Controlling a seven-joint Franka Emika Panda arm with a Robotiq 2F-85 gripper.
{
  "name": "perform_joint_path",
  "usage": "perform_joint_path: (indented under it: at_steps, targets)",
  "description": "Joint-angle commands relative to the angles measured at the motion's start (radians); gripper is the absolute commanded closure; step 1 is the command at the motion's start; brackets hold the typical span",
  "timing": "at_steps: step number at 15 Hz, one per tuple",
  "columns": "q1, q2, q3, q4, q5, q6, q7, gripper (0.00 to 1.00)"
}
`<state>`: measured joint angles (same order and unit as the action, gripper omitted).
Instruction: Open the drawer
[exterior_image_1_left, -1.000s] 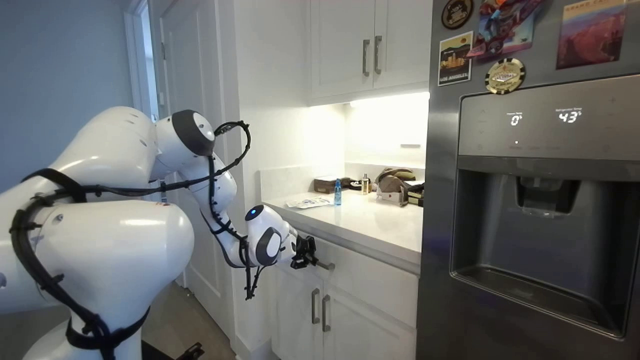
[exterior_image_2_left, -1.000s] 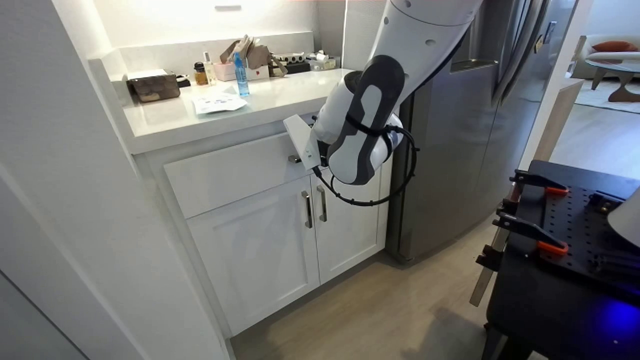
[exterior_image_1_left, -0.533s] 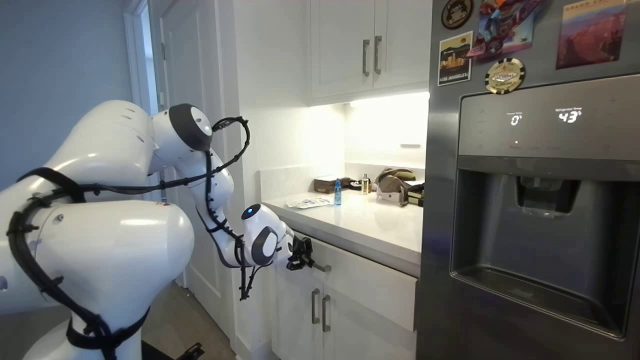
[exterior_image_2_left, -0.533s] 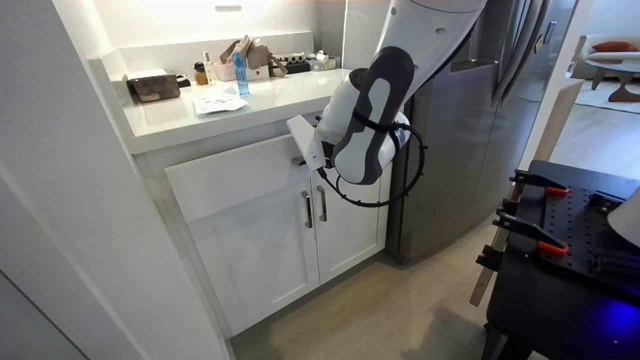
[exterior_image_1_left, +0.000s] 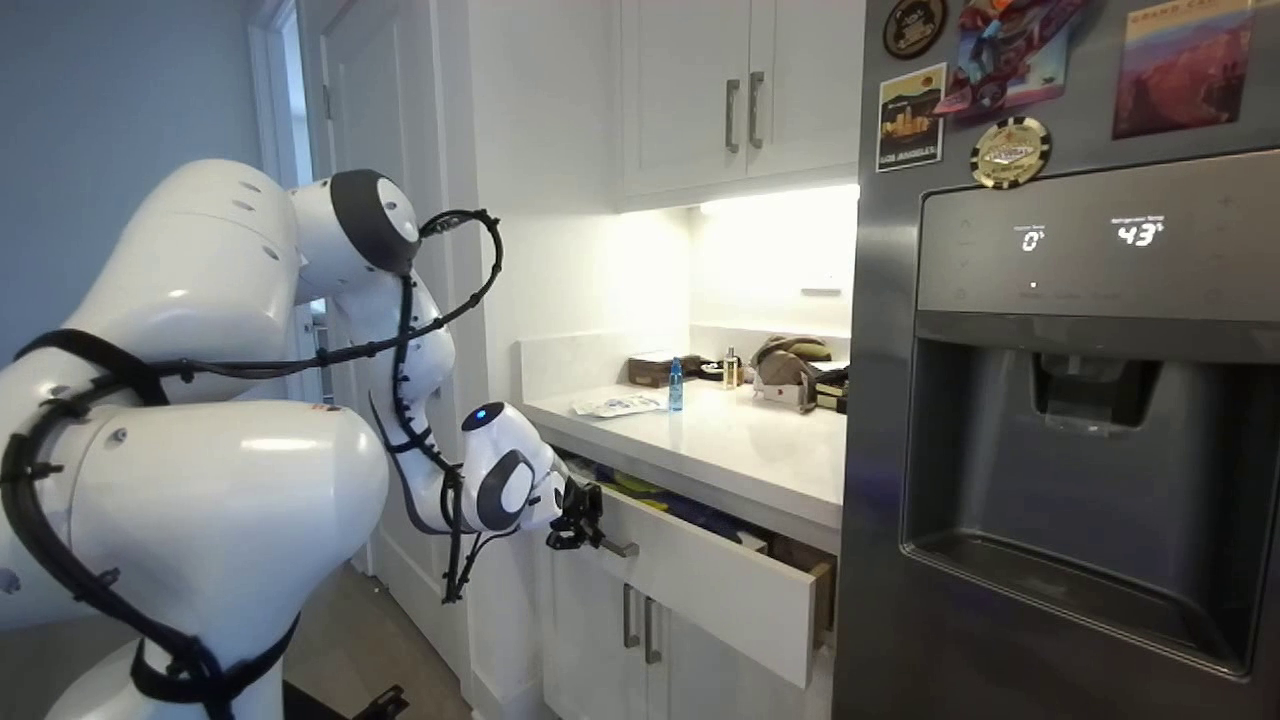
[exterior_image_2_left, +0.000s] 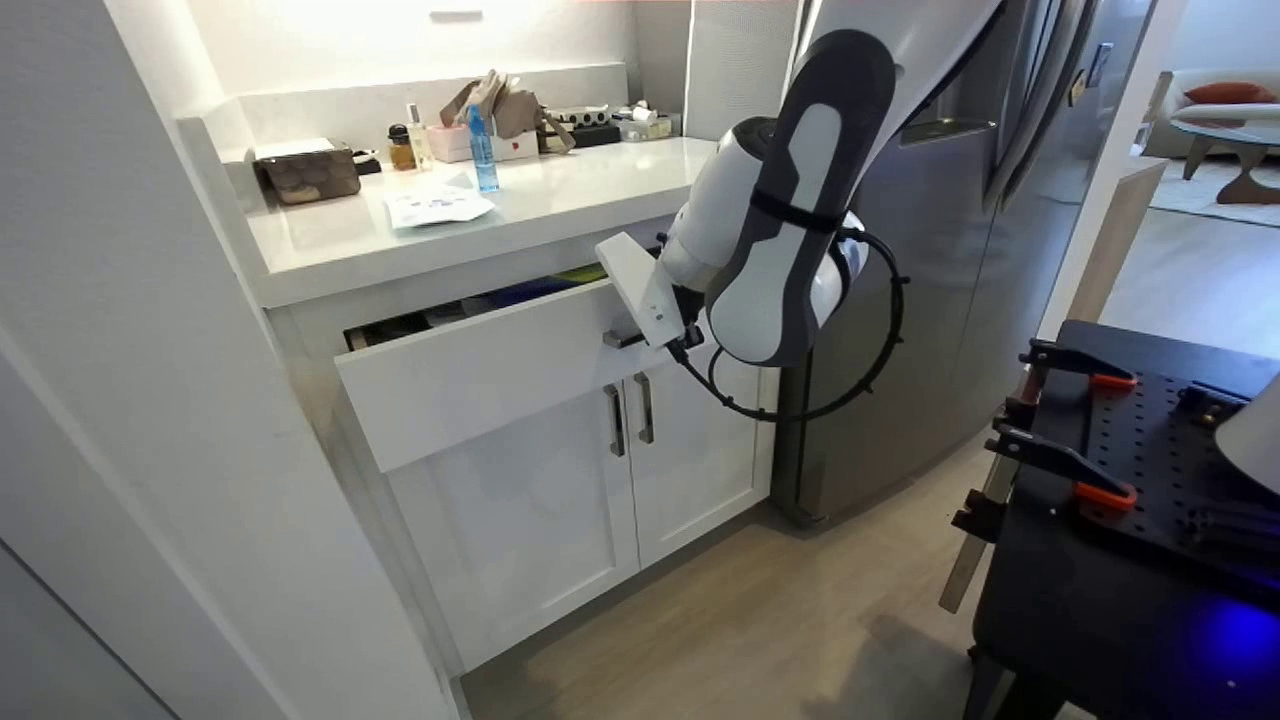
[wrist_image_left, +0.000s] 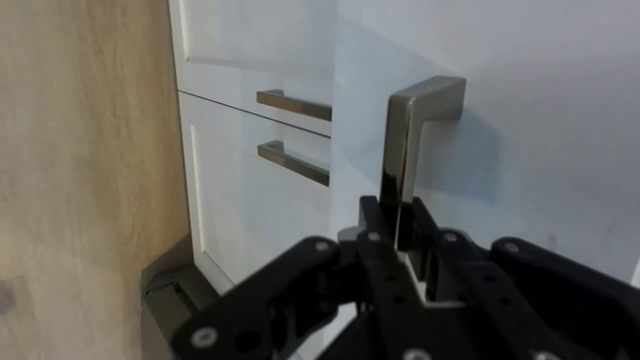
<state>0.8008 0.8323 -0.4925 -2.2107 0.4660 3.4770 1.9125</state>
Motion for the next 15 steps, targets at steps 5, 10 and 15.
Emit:
perform_joint_path:
  at_steps: [5,10,15]
  targets:
    - [-0.125,-0.136,0.186,-0.186,0.078,-0.01,-0.164,0.96]
    - [-0.165,-0.171,0.224,-0.21,0.085,-0.077,-0.207,0.96]
    - [-0.176,-0.171,0.231,-0.213,0.08,-0.133,-0.216,0.96]
